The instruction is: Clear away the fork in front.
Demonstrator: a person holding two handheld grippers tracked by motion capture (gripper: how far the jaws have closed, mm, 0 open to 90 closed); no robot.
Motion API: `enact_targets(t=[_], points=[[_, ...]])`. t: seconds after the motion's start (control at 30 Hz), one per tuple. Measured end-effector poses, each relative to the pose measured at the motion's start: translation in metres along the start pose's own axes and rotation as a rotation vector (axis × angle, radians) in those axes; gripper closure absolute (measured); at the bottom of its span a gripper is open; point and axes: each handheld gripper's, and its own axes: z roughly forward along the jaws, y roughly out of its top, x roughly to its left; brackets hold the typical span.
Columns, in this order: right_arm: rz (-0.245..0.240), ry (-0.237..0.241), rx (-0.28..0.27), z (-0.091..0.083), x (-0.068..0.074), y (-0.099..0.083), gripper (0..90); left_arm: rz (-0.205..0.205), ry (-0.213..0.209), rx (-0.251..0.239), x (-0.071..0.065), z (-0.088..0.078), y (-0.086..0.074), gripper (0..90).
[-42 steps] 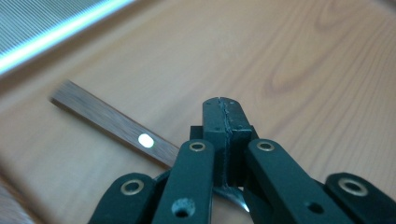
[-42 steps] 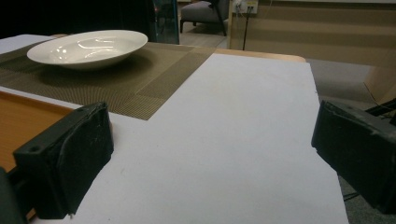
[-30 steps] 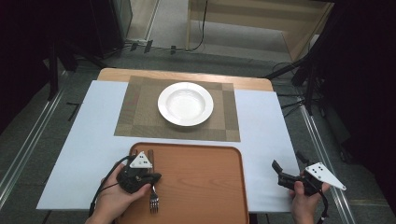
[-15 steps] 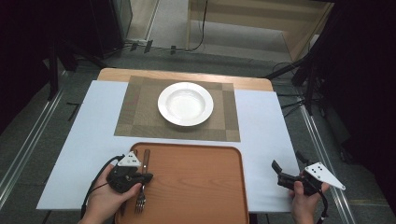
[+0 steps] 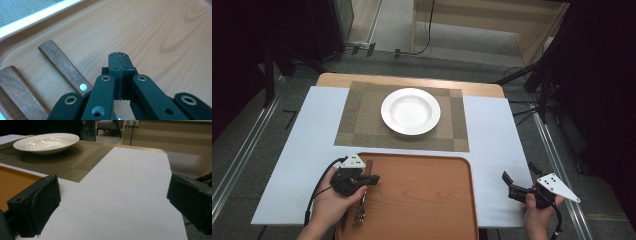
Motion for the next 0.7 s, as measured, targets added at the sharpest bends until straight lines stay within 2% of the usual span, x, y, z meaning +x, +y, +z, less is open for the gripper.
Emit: enact_targets(t=[0.1, 0.37, 0.57, 0.7], points=[[0.000, 0.003, -0.003, -0.0008, -0.0006, -0.0004, 0.0, -0.003, 0.009, 0.024, 0.0028, 0.0042, -0.0036, 89.1], [-0.003, 0.001, 0.001, 0.0005, -0.0003, -0.0001, 0.0, -0.032, 0.020, 0.007, 0.0101, -0.0005, -0.0085, 89.1], [0.004, 0.001, -0.001, 0.0006, -0.0014, -0.0003, 0.0, -0.025, 0.041, 0.005, 0.0088, -0.0008, -0.0085, 89.1], [0.001, 0.001, -0.001, 0.0008, -0.0009, -0.0002, 0.0, -0.021, 0.028, -0.004, 0.0087, -0.0015, -0.0086, 88.9]])
